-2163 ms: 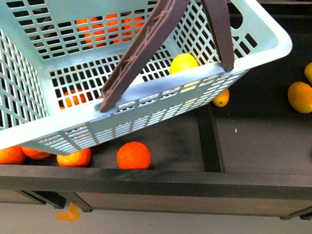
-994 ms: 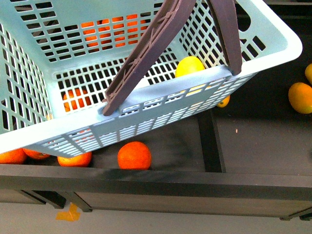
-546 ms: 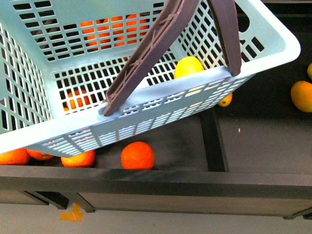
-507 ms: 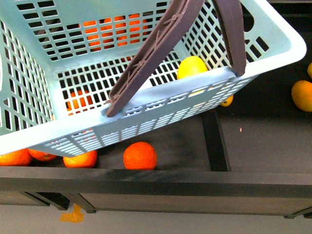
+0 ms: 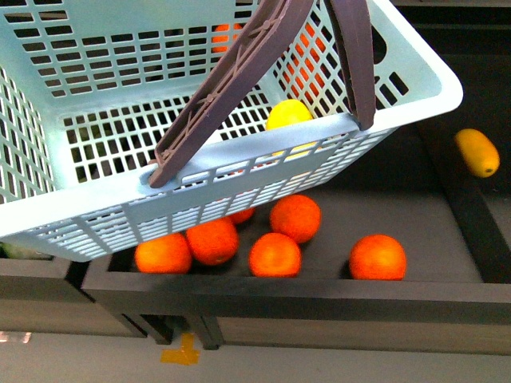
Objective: Pick mango and avocado into basket
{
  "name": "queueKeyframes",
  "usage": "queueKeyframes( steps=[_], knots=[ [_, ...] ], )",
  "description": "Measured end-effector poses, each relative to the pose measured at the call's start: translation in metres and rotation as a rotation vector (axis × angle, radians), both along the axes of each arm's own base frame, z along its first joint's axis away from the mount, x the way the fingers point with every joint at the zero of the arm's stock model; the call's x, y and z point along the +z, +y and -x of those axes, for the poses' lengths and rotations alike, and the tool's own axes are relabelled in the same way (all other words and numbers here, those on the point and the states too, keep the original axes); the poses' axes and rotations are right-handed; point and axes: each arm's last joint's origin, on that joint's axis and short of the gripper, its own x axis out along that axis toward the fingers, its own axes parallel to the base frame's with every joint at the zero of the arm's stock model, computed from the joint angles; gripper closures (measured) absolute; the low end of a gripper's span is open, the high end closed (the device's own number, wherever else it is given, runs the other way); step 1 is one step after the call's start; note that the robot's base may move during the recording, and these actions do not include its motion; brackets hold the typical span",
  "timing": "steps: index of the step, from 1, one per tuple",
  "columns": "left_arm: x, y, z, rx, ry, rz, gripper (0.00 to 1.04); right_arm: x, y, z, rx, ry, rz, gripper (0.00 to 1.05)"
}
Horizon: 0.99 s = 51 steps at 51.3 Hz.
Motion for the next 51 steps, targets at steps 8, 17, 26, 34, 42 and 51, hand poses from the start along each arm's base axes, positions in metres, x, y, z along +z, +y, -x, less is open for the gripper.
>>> queueKeyframes(
  steps=[8, 17, 26, 34, 42, 51],
  knots=[
    [0.0003, -0.0003, 0.0002, -0.009, 0.003, 0.007, 1.01, -0.0002, 0.0001, 0.0003, 0.002, 0.000, 0.000, 0.09],
    [0.0006, -0.0006, 0.0003, -0.014, 0.004, 0.010, 1.01, -0.0004, 0.0000, 0.0003, 0.000, 0.002, 0.000, 0.09],
    [0.0005, -0.0004, 0.0001, -0.008, 0.000, 0.005, 1.01, -0.0006, 0.0001, 0.0002, 0.002, 0.002, 0.000, 0.09],
    [0.0005, 0.0000, -0.0001, -0.005, 0.000, 0.004, 1.01, -0.0006, 0.0000, 0.0002, 0.002, 0.002, 0.000, 0.09],
    [0.0007, -0.0002, 0.0000, -0.012, 0.003, 0.009, 1.01, -0.0004, 0.0000, 0.0003, 0.002, 0.001, 0.000, 0.09],
    [0.0007, 0.0002, -0.0002, -0.007, 0.002, 0.007, 1.01, -0.0011, 0.0001, 0.0005, 0.002, 0.004, 0.000, 0.09]
  ],
)
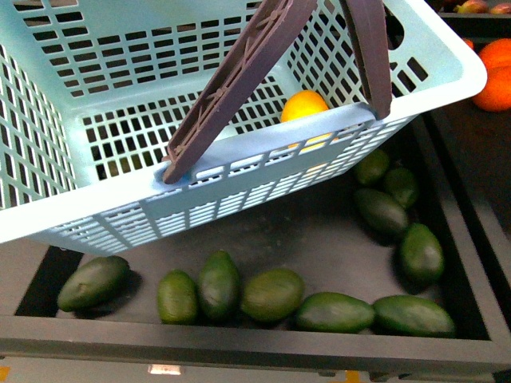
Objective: Pick mango and avocado into basket
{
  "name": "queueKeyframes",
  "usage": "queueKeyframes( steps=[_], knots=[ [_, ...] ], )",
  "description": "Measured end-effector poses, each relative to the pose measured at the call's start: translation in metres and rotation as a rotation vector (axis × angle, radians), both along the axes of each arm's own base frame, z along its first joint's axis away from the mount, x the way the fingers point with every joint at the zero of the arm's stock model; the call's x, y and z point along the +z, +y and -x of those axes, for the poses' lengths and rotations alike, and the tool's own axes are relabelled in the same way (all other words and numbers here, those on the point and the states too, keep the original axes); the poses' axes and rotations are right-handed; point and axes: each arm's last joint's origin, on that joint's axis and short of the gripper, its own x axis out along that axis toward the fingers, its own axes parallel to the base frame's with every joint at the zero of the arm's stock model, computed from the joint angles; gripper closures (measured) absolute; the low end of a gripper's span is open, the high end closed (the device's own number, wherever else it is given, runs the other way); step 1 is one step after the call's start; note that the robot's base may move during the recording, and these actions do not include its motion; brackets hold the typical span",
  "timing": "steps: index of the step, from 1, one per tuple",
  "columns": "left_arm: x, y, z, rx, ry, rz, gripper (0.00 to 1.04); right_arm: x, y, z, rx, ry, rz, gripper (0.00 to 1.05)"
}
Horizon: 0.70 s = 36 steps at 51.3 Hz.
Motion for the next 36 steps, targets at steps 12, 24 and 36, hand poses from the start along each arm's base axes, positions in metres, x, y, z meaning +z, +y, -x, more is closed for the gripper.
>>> queueKeyframes(
  steps=[12, 24, 36],
  knots=[
    [0.0000, 0.0001, -0.0001, 0.002, -0.002, -0.003, 1.01, 0.0000, 0.0000, 0.0002, -0.001, -0.001, 0.000, 0.09],
    [0.0001, -0.0002, 0.0001, -0.002, -0.001, 0.000, 1.01, -0.0007, 0.0000, 0.0001, 0.000, 0.003, 0.000, 0.09],
    [0.0001, -0.0002, 0.0001, -0.003, -0.002, -0.001, 1.01, -0.0003, 0.0000, 0.0002, -0.002, 0.001, 0.000, 0.09]
  ],
)
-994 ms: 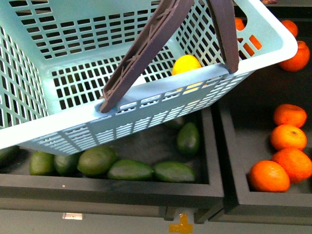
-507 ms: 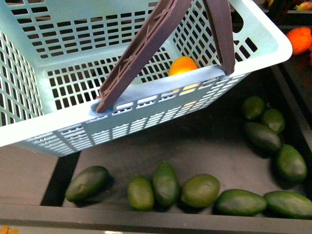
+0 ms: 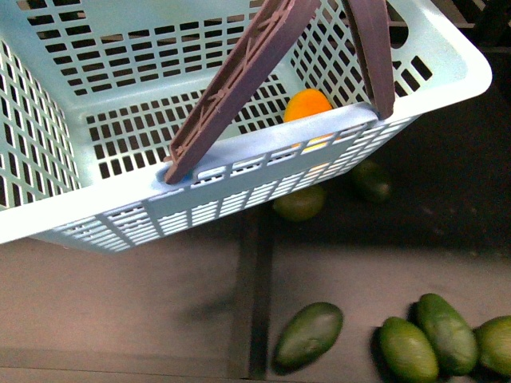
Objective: Pick mango and avocado into basket
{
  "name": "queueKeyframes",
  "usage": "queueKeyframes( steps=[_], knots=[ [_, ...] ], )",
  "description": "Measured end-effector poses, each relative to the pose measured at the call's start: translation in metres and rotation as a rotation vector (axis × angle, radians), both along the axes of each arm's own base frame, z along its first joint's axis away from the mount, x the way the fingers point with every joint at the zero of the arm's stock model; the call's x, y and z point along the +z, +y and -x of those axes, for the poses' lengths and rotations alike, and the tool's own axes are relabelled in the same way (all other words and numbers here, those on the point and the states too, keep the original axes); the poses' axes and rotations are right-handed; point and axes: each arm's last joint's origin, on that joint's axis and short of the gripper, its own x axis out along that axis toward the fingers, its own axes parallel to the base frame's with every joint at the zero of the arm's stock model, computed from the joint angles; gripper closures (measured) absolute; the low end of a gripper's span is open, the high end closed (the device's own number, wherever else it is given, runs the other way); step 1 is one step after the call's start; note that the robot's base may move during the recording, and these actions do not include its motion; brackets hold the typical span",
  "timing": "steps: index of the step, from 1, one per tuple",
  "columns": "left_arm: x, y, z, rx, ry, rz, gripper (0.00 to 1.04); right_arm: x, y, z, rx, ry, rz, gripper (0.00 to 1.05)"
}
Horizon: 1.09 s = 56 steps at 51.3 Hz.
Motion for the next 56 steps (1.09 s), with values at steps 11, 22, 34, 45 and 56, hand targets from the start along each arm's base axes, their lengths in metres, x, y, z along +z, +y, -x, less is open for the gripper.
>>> queueKeyframes(
  steps=[11, 22, 34, 45, 56],
  knots=[
    [0.000, 0.007, -0.004, 0.043, -0.010, -0.018, 1.01, 0.000, 0.000, 0.000, 0.009, -0.001, 0.000, 0.09],
    [0.000, 0.003, -0.001, 0.012, -0.003, -0.004, 1.01, 0.005, -0.013, -0.014, -0.285, 0.333, -0.106, 0.09],
    [0.000, -0.002, 0.001, -0.015, 0.005, 0.008, 1.01, -0.025, -0.071, -0.055, -0.216, 0.529, -0.071, 0.09],
    [0.000, 0.001, -0.001, 0.015, -0.005, -0.009, 1.01, -0.081, -0.095, -0.125, 0.097, 0.683, 0.189, 0.09],
    [0.000, 0.000, 0.000, -0.003, 0.001, 0.002, 1.01, -0.129, -0.080, -0.184, 0.324, 0.795, 0.294, 0.09]
  ],
)
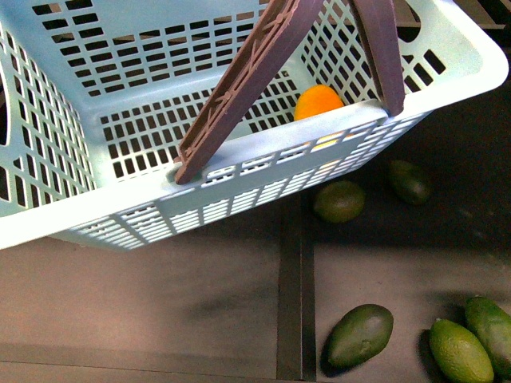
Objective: Pick mango and avocado into basket
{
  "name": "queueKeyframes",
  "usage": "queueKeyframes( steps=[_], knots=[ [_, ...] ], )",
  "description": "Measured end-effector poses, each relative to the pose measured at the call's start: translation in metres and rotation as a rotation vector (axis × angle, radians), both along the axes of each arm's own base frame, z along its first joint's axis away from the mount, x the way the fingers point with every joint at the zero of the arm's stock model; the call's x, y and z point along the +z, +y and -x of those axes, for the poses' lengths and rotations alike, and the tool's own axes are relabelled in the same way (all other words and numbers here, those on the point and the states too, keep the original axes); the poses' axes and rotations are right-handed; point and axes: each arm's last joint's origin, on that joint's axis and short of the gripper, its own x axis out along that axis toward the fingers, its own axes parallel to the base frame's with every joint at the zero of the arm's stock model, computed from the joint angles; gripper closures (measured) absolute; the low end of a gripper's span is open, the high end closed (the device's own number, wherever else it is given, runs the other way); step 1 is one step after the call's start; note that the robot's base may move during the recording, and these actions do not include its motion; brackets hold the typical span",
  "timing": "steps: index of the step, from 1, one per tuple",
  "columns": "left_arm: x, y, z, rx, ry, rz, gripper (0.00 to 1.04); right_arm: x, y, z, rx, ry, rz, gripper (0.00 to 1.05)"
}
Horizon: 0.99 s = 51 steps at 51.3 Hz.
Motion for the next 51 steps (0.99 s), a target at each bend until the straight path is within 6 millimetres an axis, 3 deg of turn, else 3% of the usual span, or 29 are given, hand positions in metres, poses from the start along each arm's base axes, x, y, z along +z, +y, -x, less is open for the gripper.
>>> queueKeyframes(
  steps=[21, 31, 51],
  knots=[
    [0.000, 0.000, 0.000, 0.008, -0.001, -0.004, 1.01, -0.036, 0.039, -0.066, 0.107, 0.048, -0.024, 0.09],
    [0.000, 0.000, 0.000, 0.007, -0.002, -0.004, 1.01, -0.051, 0.069, -0.097, 0.169, 0.066, -0.036, 0.09],
    [0.000, 0.000, 0.000, 0.007, -0.001, -0.004, 1.01, -0.076, 0.110, -0.121, 0.233, 0.094, -0.025, 0.09]
  ],
)
